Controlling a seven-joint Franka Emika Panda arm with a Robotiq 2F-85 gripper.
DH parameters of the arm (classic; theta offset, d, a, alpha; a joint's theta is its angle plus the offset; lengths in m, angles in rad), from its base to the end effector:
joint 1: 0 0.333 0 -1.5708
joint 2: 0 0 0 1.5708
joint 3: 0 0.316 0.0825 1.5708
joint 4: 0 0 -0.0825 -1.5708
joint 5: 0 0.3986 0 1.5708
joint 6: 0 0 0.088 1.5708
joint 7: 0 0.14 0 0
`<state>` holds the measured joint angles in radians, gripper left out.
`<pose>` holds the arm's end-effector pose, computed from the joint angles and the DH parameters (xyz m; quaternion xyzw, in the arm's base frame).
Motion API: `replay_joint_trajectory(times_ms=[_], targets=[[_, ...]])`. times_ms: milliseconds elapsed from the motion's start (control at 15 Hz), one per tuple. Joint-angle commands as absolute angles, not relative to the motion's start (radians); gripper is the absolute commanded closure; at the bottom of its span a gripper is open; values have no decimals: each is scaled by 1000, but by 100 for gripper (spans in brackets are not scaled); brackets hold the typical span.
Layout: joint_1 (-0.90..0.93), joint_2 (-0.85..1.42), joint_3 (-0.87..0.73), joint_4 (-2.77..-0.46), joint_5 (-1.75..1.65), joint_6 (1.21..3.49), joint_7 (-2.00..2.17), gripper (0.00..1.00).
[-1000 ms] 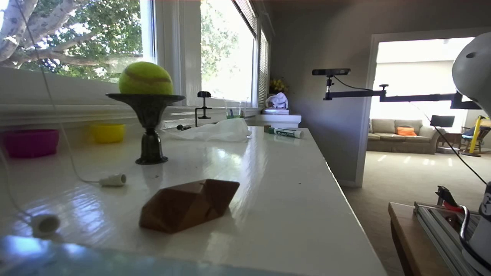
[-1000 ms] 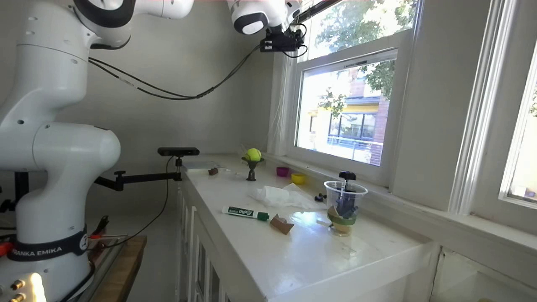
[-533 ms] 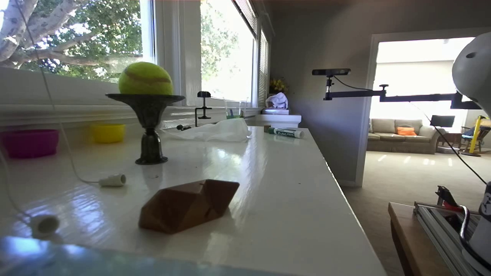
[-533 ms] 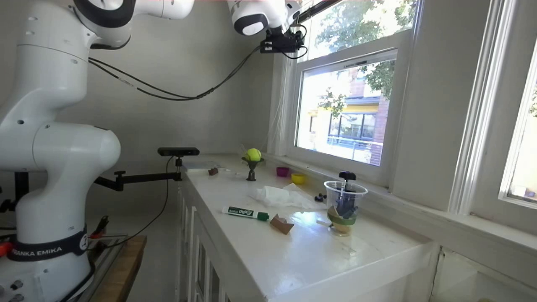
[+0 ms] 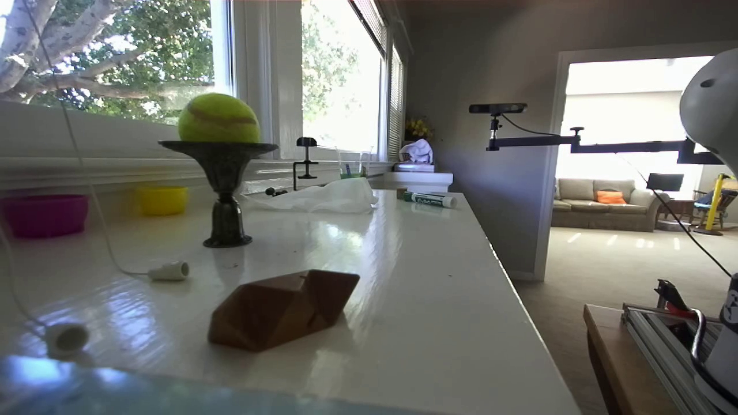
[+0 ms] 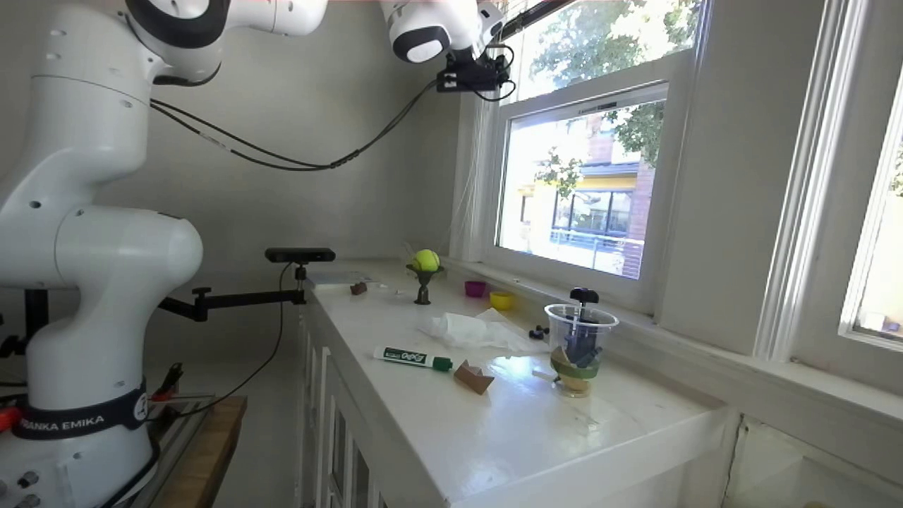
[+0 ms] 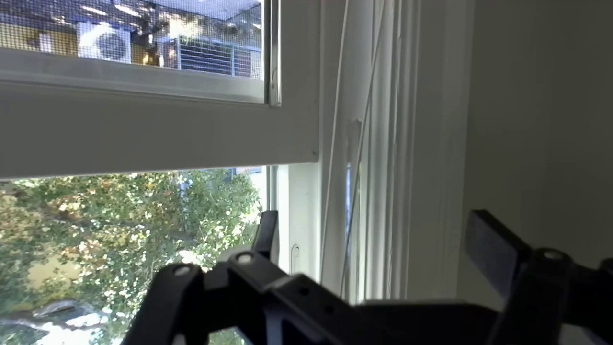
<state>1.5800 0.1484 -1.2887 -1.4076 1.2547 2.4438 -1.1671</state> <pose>0.5921 0.2692 0.7808 -0.6825 -0.3601 -0.5718 0.2784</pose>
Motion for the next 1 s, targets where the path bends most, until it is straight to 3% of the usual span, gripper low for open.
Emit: replay_joint_trajectory(times_ms=[0, 67, 133, 200, 333, 400, 467, 533, 733, 800, 867, 933], targets=[[1535, 194, -1276, -1371, 1289, 2429, -1162, 0], [1526, 201, -1272, -1366, 1292, 2425, -1163, 8], [1516, 208, -1268, -1361, 1294, 2422, -1164, 27], [1382, 156, -1077, -1353, 1210, 2469, -1143, 34], [1266, 169, -954, -1329, 1215, 2473, -1148, 49], [1340, 212, -1072, -1314, 1282, 2437, -1163, 58], [1305, 217, -1041, -1303, 1282, 2434, -1162, 63], [1150, 183, -842, -1295, 1205, 2471, -1142, 72], [971, 188, -641, -1262, 1178, 2484, -1140, 92], [927, 157, -563, -1302, 1158, 2501, -1149, 73], [869, 160, -503, -1293, 1150, 2500, -1149, 81], [1002, 182, -674, -1291, 1207, 2473, -1167, 88]])
